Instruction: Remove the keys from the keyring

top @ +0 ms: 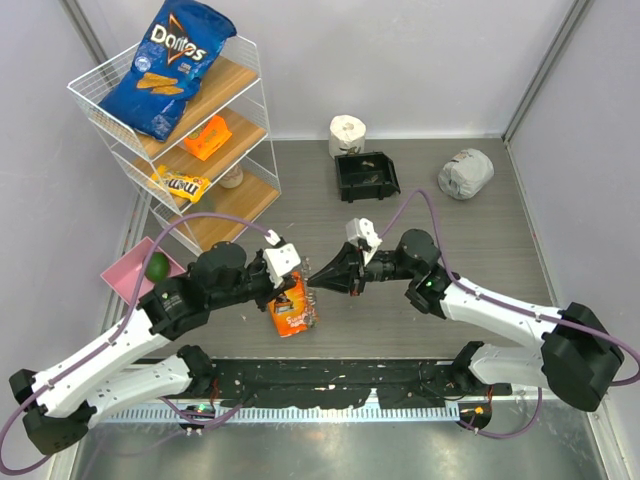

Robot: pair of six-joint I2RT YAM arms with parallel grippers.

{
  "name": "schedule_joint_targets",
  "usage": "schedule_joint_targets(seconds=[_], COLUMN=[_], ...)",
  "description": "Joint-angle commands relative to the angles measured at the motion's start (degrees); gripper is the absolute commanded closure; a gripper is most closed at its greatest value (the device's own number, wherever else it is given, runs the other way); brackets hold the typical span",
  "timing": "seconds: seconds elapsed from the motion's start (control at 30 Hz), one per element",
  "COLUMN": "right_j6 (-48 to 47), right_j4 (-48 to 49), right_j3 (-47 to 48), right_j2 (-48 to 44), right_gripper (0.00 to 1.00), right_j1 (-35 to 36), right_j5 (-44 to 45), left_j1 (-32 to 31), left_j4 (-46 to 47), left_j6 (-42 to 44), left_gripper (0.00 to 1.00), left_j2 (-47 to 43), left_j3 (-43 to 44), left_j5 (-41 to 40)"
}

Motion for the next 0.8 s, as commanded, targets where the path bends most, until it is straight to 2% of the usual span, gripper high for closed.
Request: schedule_joint_targets(seconds=[0.0, 0.23, 0.4, 0.6, 0.77], right_j6=[2.32, 4.88, 5.05, 5.84, 7.51], right_j4=[4.24, 5.21, 5.65, 5.91, 5.83], right_j3=[2.79, 4.11, 4.02, 4.28, 5.25], right_j2=[-0.4, 1.62, 1.8, 2.23, 3.11], right_gripper=[0.95, 0.95, 0.95, 0.95, 0.95], right_j1=[0.14, 0.14, 0.15, 0.14, 0.14], right_j5=[-6.26, -8.11, -8.37, -8.81, -9.6], left_j1=[1.32, 1.32, 1.32, 1.32, 1.32], left_j4=[-1.11, 1.18, 1.97, 1.44, 1.97], left_j6=[2.53, 4.2, 4.38, 4.91, 6.92], left_gripper=[1.0, 1.0, 1.0, 1.0, 1.0], left_j2=[-1.46, -1.9, 0.2, 2.05, 0.74], left_j3=[0.54, -0.69, -0.16, 0.8, 0.89], left_j5=[-6.94, -5.71, -0.52, -1.57, -6.32])
